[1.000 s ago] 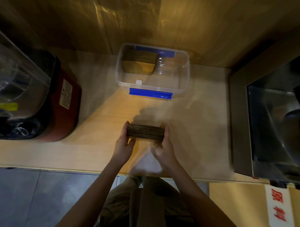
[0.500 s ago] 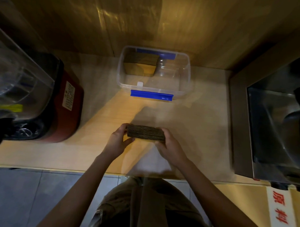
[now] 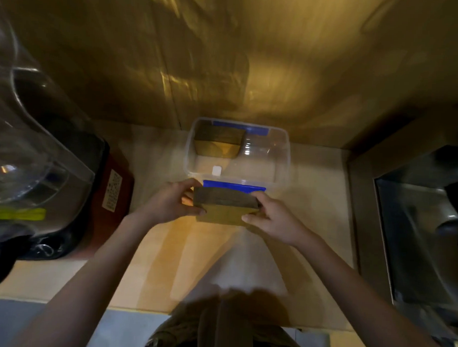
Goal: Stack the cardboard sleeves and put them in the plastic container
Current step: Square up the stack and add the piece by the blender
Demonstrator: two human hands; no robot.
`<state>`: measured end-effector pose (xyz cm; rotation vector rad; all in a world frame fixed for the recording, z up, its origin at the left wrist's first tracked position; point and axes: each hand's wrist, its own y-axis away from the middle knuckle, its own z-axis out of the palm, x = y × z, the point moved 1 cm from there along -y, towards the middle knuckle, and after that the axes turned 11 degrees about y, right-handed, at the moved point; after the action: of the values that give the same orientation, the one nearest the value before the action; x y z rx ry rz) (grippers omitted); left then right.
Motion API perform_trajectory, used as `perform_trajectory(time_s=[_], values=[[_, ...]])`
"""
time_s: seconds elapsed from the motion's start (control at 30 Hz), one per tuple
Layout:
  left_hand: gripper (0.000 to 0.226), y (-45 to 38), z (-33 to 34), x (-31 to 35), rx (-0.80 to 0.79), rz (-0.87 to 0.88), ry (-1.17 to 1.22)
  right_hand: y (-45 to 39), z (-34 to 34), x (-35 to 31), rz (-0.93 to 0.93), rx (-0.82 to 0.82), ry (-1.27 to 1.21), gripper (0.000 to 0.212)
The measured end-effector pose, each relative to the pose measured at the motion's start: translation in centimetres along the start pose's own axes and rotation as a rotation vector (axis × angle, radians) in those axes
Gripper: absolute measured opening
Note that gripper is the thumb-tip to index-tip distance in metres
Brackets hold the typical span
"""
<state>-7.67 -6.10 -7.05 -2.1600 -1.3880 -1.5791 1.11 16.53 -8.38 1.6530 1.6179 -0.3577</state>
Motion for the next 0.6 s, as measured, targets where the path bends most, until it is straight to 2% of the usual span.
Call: perform_trajectory(time_s=[0.1, 0.37, 0.6], values=[[0.045, -2.0, -2.3, 1.6, 0.022, 0.03, -0.076, -2.5, -2.1, -0.8, -0.037, 0.029, -0.001, 0.041], [0.049, -8.0, -4.4, 1.8, 0.224, 0.094, -0.309, -8.9, -2.8, -0.7, 0.019, 0.179, -0.079, 0.042], [0.055, -10.9, -3.5, -0.5, 0.254, -0.004, -0.49, -12.9, -1.4, 0.9, 0.116, 0.122, 0.134, 0.046]])
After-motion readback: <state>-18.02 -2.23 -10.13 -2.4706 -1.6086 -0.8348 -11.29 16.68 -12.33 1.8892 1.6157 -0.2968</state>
